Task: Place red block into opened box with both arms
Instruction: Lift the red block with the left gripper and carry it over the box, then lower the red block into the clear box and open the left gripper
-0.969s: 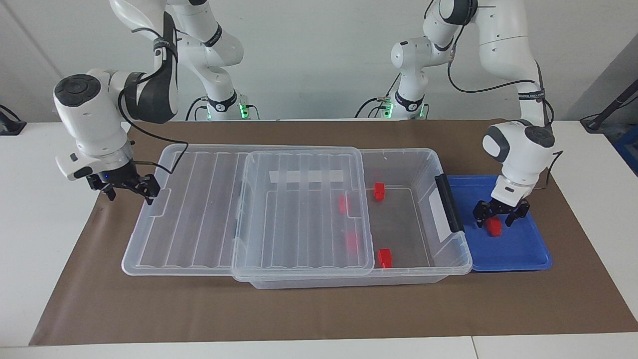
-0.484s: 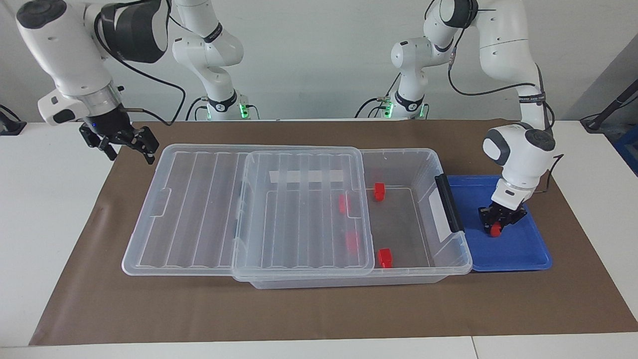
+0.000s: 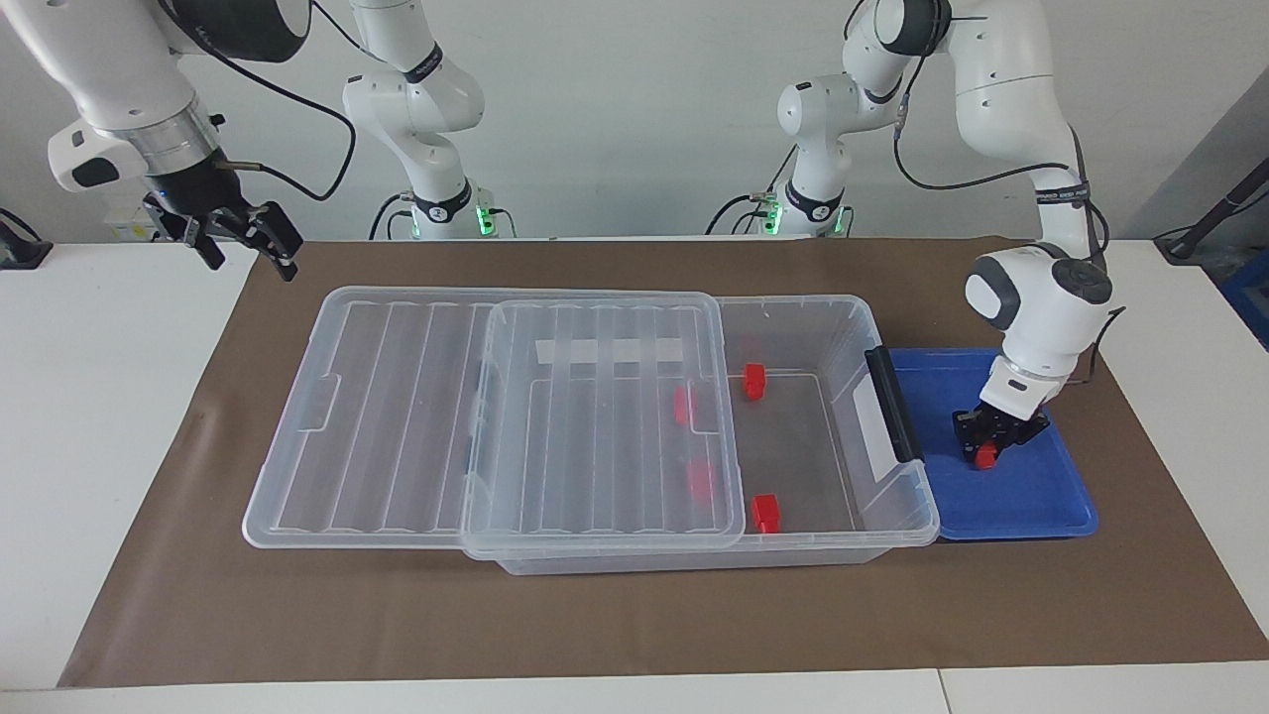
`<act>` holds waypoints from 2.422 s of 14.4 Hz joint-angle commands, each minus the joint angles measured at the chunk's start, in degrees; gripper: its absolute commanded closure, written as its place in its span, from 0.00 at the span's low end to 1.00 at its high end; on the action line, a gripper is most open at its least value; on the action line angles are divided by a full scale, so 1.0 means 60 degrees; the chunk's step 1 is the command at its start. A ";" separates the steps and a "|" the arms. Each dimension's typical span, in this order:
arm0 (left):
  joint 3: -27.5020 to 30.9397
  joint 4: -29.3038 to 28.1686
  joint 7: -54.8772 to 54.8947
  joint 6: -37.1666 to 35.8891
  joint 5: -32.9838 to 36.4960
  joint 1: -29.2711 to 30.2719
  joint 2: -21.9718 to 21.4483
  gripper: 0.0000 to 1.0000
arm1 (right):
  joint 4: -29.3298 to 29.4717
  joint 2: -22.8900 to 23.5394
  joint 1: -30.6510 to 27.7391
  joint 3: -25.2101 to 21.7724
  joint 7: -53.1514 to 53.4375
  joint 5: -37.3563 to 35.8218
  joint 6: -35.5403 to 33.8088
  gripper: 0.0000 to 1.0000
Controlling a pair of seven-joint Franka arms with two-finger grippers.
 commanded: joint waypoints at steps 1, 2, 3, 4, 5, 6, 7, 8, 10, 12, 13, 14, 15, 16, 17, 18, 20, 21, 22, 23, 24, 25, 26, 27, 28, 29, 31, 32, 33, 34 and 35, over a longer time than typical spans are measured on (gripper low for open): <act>-0.0025 0.1177 -0.0071 -0.1601 -0.0009 -0.0045 0.0074 1.00 | -0.0130 -0.0096 -0.0025 0.0077 0.0101 0.0017 -0.0017 0.00; -0.0025 0.1426 -0.0173 -0.2042 -0.0169 -0.0117 0.0001 1.00 | -0.0116 -0.0096 -0.0010 0.0092 0.0072 -0.0041 -0.0017 0.00; -0.0025 0.1574 -0.0348 -0.2423 -0.0547 -0.0133 -0.0130 1.00 | -0.0115 -0.0096 0.0048 0.0106 0.0072 -0.0056 -0.0017 0.00; -0.0025 0.1677 -0.0698 -0.2732 -0.1088 -0.0133 -0.0349 1.00 | -0.0115 -0.0096 0.0251 0.0092 0.0101 -0.0071 -0.0017 0.00; -0.0040 0.1765 -0.1079 -0.3083 -0.1499 -0.0133 -0.0612 1.00 | -0.0115 -0.0096 0.0398 0.0092 0.0159 -0.0086 -0.0017 0.00; -0.0069 0.2012 -0.1460 -0.3579 -0.1576 -0.0220 -0.0818 1.00 | -0.0115 -0.0110 0.0501 0.0092 0.0189 -0.0071 -0.0017 0.00; -0.0069 0.2348 -0.1986 -0.4208 -0.1504 -0.0453 -0.0965 1.00 | -0.0115 -0.0096 0.0618 0.0092 0.0189 -0.0071 -0.0017 0.00; -0.0069 0.2671 -0.2556 -0.4765 -0.1489 -0.0673 -0.1068 1.00 | -0.0115 -0.0096 0.0634 0.0106 0.0189 -0.0057 -0.0003 0.00; -0.0054 0.2893 -0.3568 -0.5355 -0.1474 -0.1156 -0.1302 1.00 | -0.0115 -0.0096 0.0649 0.0106 0.0145 -0.0042 -0.0017 0.00; -0.0098 0.2879 -0.4389 -0.5386 -0.1489 -0.1552 -0.1683 1.00 | -0.0115 -0.0110 0.0649 0.0106 0.0087 -0.0057 -0.0017 0.00; -0.0084 0.2879 -0.4828 -0.5371 -0.1489 -0.1844 -0.1728 1.00 | -0.0115 -0.0110 0.0649 0.0106 0.0087 -0.0057 -0.0017 0.00; -0.0098 0.2879 -0.5326 -0.5270 -0.1445 -0.2151 -0.1728 1.00 | -0.0115 -0.0110 0.0649 0.0106 0.0087 -0.0057 -0.0017 0.00; -0.0098 0.2879 -0.5795 -0.5167 -0.1198 -0.2502 -0.1728 1.00 | -0.0115 -0.0110 0.0649 0.0106 0.0087 -0.0057 -0.0017 0.00; -0.0098 0.2864 -0.6133 -0.5007 -0.0993 -0.2839 -0.1728 1.00 | -0.0115 -0.0110 0.0649 0.0106 0.0087 -0.0057 -0.0017 0.00; -0.0084 0.2850 -0.6397 -0.4860 -0.0933 -0.3075 -0.1743 1.00 | -0.0115 -0.0110 0.0649 0.0106 0.0087 -0.0057 -0.0017 0.00; -0.0098 0.2806 -0.6647 -0.4670 -0.0932 -0.3135 -0.1743 1.00 | -0.0115 -0.0110 0.0649 0.0106 0.0087 -0.0057 -0.0017 0.00; -0.0127 0.2544 -0.6737 -0.4144 -0.0903 -0.3412 -0.1758 1.00 | -0.0115 -0.0096 0.0649 0.0106 0.0087 -0.0057 -0.0003 0.00; -0.0128 0.2324 -0.6737 -0.3923 -0.0743 -0.3501 -0.1758 1.00 | -0.0115 -0.0096 0.0649 0.0106 0.0101 -0.0057 -0.0003 0.00; -0.0142 0.2134 -0.6737 -0.3733 -0.0437 -0.3618 -0.1758 1.00 | -0.0130 -0.0110 0.0634 0.0106 0.0101 -0.0057 -0.0003 0.00; -0.0142 0.1914 -0.6751 -0.3412 -0.0202 -0.3808 -0.1729 1.00 | -0.0130 -0.0096 0.0620 0.0092 0.0101 -0.0057 -0.0003 0.00; -0.0142 0.1622 -0.6853 -0.2930 -0.0098 -0.3969 -0.1699 1.00 | -0.0130 -0.0110 0.0620 0.0092 0.0101 -0.0057 0.0026 0.00; -0.0142 0.1242 -0.6999 -0.2432 -0.0010 -0.4000 -0.1670 1.00 | -0.0174 -0.0125 0.0634 0.0092 0.0145 -0.0042 0.0099 0.00; -0.0142 0.0861 -0.7001 -0.1919 0.0063 -0.4044 -0.1684 1.00 | -0.0189 -0.0125 0.0620 0.0092 0.0145 -0.0056 0.0100 0.00; -0.0142 0.0553 -0.7001 -0.1581 0.0108 -0.4058 -0.1684 1.00 | -0.0189 -0.0125 0.0620 0.0092 0.0131 -0.0057 0.0114 0.00; -0.0142 0.0231 -0.7001 -0.1229 0.0210 -0.4059 -0.1684 1.00 | -0.0189 -0.0125 0.0620 0.0092 0.0116 -0.0042 0.0115 0.00; -0.0142 -0.0091 -0.7001 -0.0921 0.0225 -0.4073 -0.1728 1.00 | -0.0189 -0.0125 0.0620 0.0092 0.0101 -0.0042 0.0115 0.00; -0.0128 -0.0460 -0.7088 -0.0670 0.0546 -0.4292 -0.1670 1.00 | -0.0189 -0.0125 0.0620 0.0092 0.0101 -0.0042 0.0115 0.00; -0.0142 -0.0591 -0.7263 -0.0524 0.0750 -0.4322 -0.1612 1.00 | -0.0189 -0.0125 0.0605 0.0092 0.0101 -0.0042 0.0115 0.00; -0.0142 -0.0738 -0.7540 -0.0291 0.0912 -0.4380 -0.1553 1.00 | -0.0189 -0.0125 0.0576 0.0092 0.0087 -0.0042 0.0115 0.00; -0.0142 -0.0913 -0.7876 0.0089 0.0957 -0.4497 -0.1494 1.00 | -0.0189 -0.0125 0.0576 0.0092 0.0087 -0.0042 0.0115 0.00; -0.0142 -0.0973 -0.8184 0.0426 0.0972 -0.4542 -0.1291 1.00 | -0.0189 -0.0125 0.0576 0.0092 0.0087 -0.0042 0.0115 0.00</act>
